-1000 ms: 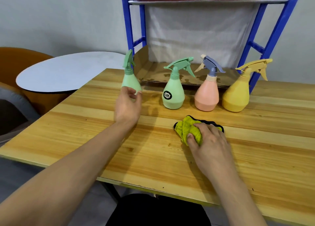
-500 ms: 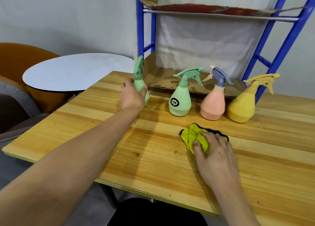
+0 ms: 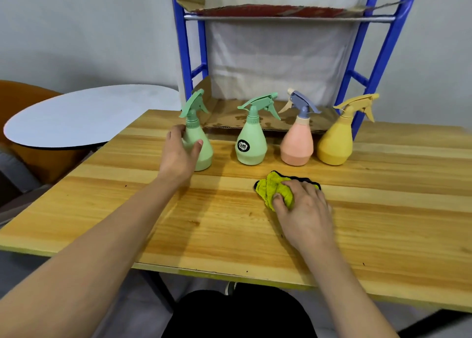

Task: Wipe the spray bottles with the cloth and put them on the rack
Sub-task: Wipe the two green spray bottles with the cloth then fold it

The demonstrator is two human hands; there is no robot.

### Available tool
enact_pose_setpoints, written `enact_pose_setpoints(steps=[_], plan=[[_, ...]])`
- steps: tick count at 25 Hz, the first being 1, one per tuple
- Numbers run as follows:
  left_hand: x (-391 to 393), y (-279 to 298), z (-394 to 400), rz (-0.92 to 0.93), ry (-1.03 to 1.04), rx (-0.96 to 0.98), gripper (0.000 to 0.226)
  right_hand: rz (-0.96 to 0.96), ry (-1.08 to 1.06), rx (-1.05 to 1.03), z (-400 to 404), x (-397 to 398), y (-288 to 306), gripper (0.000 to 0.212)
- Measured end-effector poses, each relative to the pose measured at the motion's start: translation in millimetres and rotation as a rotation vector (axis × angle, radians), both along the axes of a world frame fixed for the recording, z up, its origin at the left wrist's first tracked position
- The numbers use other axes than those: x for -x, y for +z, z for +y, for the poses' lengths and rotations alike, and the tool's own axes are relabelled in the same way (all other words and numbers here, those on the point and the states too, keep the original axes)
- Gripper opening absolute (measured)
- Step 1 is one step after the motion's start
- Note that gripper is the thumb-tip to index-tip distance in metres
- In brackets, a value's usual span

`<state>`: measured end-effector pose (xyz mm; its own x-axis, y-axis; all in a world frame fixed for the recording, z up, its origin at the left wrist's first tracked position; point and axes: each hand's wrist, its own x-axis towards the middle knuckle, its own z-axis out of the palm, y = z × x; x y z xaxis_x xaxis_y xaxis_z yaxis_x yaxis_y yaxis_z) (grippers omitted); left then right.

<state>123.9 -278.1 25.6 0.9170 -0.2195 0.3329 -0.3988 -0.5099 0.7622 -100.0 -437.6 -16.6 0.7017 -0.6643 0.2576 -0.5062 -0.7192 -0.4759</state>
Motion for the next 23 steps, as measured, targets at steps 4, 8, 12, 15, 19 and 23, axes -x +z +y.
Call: enact_pose_setpoints(steps=[4, 8, 12, 15, 19, 23], plan=[[41.6, -2.4, 13.0, 0.039, -0.119, 0.051, 0.059, -0.018, 0.011, 0.012, 4.9, 4.7, 4.6, 0.042], [90.1, -5.8, 16.7, 0.053, -0.193, 0.128, 0.055, 0.026, -0.013, 0.06, 13.2, 11.5, 10.3, 0.042], [125.5, -9.7, 16.7, 0.101, -0.322, 0.155, 0.05, 0.33, -0.011, 0.076, 14.5, 23.3, 36.9, 0.061], [135.1, -12.3, 17.7, 0.136, -0.415, 0.168, 0.046, 0.496, 0.076, 0.055, 4.0, 34.7, 50.4, 0.079], [140.5, -5.8, 19.2, 0.163, -0.432, 0.15, 0.047, 0.171, 0.217, 0.061, 0.3, 51.7, 17.6, 0.067], [144.2, 17.1, 19.7, 0.064, -0.377, 0.26, 0.048, -0.061, 0.169, 0.023, -2.3, 47.4, -0.2, 0.043]])
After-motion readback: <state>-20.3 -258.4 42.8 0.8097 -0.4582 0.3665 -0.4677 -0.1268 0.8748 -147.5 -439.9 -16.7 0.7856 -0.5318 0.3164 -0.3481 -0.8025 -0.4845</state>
